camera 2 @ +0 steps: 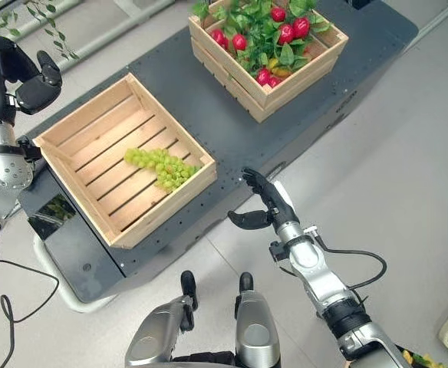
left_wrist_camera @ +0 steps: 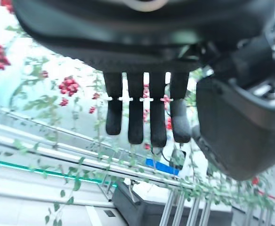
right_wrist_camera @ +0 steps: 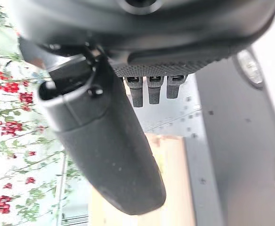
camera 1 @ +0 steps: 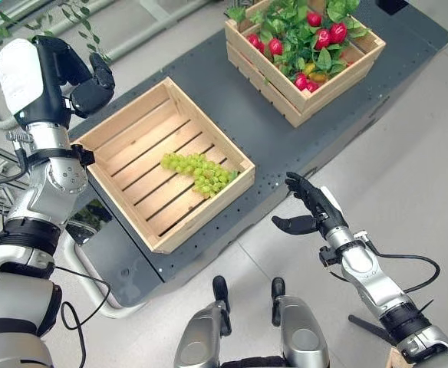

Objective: Pick up the fruits from the basket on one side to the basket on the other side

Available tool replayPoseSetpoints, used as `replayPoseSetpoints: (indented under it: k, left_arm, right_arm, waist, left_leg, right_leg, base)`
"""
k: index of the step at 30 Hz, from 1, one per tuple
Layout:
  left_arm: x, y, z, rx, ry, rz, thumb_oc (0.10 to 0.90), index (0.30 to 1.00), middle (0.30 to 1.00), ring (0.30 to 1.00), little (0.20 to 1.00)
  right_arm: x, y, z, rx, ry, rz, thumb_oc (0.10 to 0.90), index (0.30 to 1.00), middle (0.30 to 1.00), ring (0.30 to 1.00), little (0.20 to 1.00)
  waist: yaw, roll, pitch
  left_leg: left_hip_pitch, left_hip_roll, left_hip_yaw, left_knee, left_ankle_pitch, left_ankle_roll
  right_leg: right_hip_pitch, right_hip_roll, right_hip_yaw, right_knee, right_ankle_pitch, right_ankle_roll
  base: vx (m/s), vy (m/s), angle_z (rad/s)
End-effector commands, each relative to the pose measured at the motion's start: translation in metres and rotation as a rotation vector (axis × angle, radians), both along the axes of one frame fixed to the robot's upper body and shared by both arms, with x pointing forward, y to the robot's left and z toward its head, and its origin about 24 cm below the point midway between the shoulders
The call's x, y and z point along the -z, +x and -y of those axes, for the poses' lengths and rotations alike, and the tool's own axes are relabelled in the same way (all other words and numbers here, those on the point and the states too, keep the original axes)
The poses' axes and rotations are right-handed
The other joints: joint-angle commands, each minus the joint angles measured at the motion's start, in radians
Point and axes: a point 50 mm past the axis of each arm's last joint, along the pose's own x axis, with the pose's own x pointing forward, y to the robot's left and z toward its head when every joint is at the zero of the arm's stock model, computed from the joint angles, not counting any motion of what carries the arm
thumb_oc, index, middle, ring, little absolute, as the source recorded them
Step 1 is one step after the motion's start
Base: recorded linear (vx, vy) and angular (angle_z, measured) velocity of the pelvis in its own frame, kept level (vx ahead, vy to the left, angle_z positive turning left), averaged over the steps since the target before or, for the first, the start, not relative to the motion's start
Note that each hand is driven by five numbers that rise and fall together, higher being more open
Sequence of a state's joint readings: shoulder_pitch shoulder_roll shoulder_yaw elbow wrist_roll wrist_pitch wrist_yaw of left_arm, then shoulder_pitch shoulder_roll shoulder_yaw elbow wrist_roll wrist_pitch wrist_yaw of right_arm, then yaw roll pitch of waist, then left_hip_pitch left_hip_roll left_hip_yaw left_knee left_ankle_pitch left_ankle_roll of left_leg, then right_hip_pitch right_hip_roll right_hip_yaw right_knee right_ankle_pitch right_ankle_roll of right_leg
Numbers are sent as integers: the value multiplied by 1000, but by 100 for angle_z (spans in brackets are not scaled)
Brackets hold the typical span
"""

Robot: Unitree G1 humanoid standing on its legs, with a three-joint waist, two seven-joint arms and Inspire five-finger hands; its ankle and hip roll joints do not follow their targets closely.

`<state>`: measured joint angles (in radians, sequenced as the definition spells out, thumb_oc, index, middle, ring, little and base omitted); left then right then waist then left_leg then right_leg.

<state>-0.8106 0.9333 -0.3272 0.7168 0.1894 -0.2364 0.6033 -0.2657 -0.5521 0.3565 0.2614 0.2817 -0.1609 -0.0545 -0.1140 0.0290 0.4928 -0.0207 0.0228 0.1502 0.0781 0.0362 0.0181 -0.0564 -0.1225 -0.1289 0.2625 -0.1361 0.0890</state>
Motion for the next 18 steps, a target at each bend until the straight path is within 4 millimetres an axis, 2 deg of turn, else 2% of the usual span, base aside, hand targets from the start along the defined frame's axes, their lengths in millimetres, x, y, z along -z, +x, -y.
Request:
replayPoseSetpoints:
  k: [1, 11, 18]
  left_arm:
    - [5, -4, -1, 21, 20, -3, 800, 900, 900, 900, 900]
    - [4, 3, 1, -19, 121, -66, 800, 900, 900, 900, 900]
    - [2, 8, 10, -33, 320, -122, 800, 900, 900, 900, 900]
  right_arm:
    - [-17, -7, 8, -55, -5, 103, 800, 900, 900, 900, 900]
    - [-22, -1, 12, -68, -11, 113, 800, 900, 900, 900, 900]
    - [-25, 1, 11, -89, -25, 117, 800, 900, 900, 900, 900]
  waist:
    - [-3, 16, -188]
    - [-8, 6, -132]
    - [-8, 5, -111]
  left_leg:
    - [30, -30, 22, 104, -164, -32]
    - [-1, -28, 28, 101, -152, -32]
    - [-19, -27, 21, 101, -142, -37]
  right_leg:
    - [-10, -71, -4, -39, 75, 34]
    - [-26, -73, 3, -62, 90, 40]
    - [-27, -78, 2, -80, 98, 40]
  base:
    - [-1, 43, -1]
    - [-52, -6, -4]
    - [9, 15, 2]
